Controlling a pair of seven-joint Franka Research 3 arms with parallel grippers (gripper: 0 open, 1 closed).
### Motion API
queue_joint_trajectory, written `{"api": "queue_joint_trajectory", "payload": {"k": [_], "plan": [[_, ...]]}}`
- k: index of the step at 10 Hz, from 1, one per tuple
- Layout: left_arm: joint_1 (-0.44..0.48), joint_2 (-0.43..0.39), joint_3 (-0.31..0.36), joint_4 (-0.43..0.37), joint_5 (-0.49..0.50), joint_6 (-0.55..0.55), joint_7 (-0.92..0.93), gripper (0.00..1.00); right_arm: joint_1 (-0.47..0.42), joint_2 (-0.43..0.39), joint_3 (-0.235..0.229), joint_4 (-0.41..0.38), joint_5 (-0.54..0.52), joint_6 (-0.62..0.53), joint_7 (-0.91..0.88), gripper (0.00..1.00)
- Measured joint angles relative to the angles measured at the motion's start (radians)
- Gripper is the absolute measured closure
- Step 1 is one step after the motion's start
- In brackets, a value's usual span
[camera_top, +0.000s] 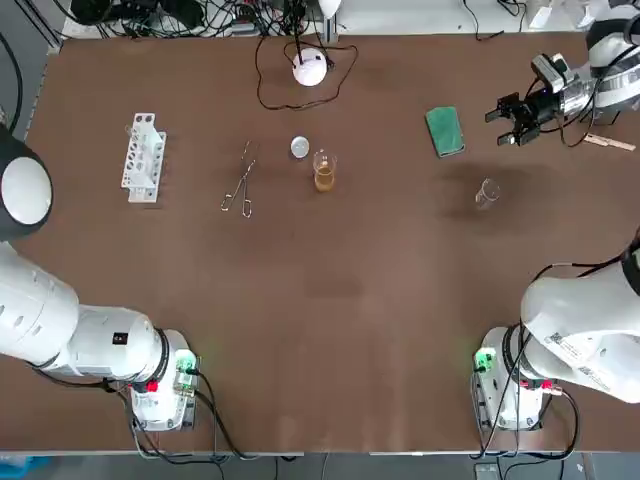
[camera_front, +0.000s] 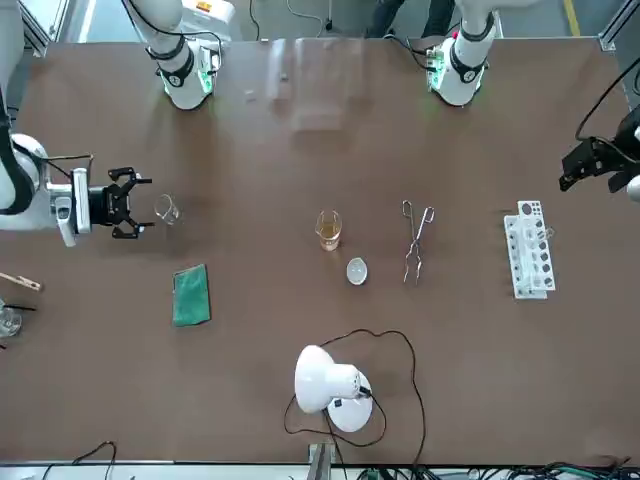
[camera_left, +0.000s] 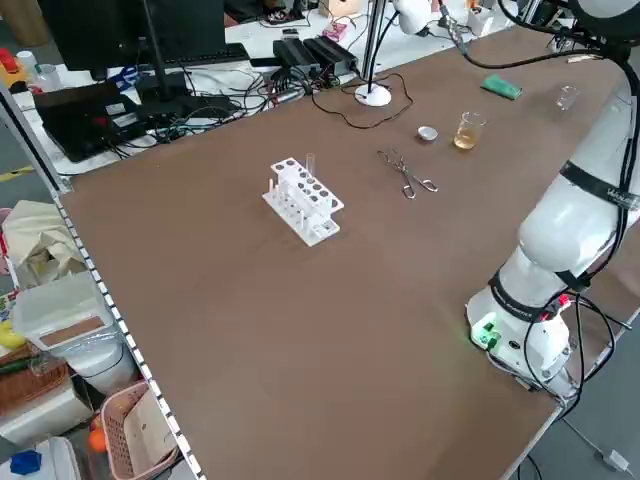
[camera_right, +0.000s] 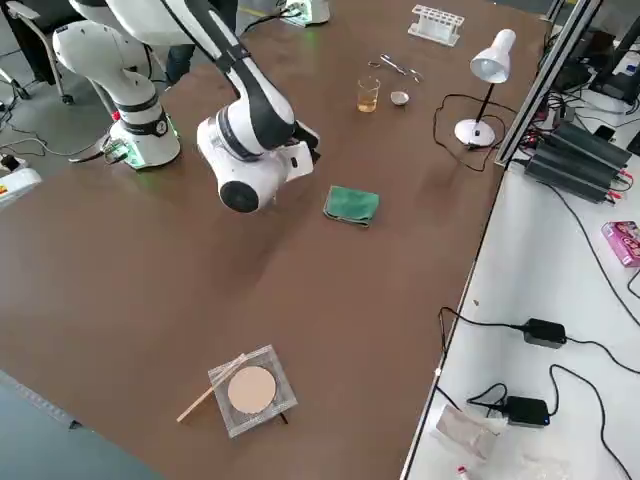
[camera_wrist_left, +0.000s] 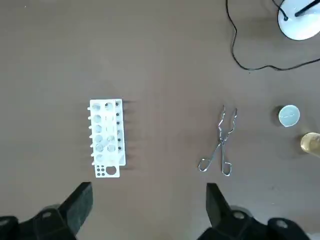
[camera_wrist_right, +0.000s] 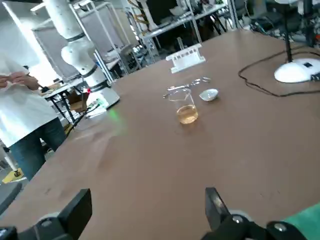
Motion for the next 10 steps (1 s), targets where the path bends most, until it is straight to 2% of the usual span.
{"api": "queue_joint_trajectory", "payload": {"k": [4, 7, 10], "plan": [[0.001, 0.003, 0.003, 0.0, 0.0, 0.043, 0.0, 0.0, 0.071, -0.103, 0.001, 0.003, 0.004, 0.107, 0.262, 0.0], [0.0, 0.003, 0.001, 0.0, 0.0, 0.069, 0.0, 0.0, 0.108, -0.162, 0.001, 0.009, -0.003, 0.137, 0.476, 0.0], [-0.001, 0.002, -0.002, 0.0, 0.0, 0.063, 0.0, 0.0, 0.156, -0.21, 0.001, 0.076, -0.131, 0.158, 0.747, 0.0]]}}
